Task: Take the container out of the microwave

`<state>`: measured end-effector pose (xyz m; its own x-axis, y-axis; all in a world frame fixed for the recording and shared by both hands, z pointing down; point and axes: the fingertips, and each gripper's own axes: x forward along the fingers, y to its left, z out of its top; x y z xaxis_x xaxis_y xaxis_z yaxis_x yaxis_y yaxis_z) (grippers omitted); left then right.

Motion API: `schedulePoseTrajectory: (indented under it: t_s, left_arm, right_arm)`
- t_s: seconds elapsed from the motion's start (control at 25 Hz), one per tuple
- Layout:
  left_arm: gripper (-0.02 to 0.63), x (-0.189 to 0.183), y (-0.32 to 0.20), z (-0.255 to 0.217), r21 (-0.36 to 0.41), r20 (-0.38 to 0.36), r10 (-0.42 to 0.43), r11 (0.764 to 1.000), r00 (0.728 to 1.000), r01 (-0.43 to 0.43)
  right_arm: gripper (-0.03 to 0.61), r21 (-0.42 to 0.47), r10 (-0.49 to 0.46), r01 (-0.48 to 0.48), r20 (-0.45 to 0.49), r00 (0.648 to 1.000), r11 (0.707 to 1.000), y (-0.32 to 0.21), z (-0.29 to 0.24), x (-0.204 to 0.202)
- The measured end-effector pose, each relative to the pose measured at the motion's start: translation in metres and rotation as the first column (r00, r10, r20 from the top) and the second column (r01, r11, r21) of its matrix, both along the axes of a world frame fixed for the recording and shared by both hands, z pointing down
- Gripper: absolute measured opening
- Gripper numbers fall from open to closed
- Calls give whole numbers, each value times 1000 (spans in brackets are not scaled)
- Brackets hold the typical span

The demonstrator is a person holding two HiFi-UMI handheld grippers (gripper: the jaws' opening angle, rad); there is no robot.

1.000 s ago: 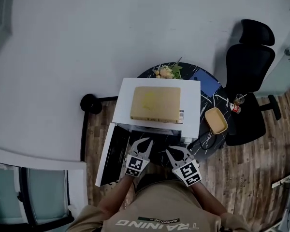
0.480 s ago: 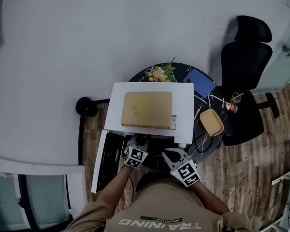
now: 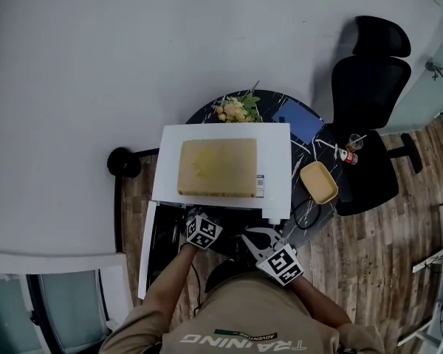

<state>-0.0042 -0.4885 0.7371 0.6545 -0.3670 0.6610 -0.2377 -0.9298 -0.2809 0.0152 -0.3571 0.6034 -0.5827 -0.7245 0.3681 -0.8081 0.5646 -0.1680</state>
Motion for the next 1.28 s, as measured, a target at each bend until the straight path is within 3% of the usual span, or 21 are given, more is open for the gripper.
schedulePoseTrajectory:
  t_s: [0.36, 0.72, 1.28]
  left_arm:
    - [55, -4, -3, 25, -43, 97, 20, 999, 995, -16]
    - [29, -3, 0, 15, 0, 99, 25, 1000, 995, -25]
    - [28, -40, 81, -1, -10, 114, -14, 1000, 993, 15]
  right_arm:
    - [8, -19, 33, -33, 3, 999, 999, 4, 6, 4]
    - [8, -29, 51, -51, -3, 999, 998, 12, 9, 8]
    - [8, -49, -14, 17, 59, 998, 999, 25, 20, -11]
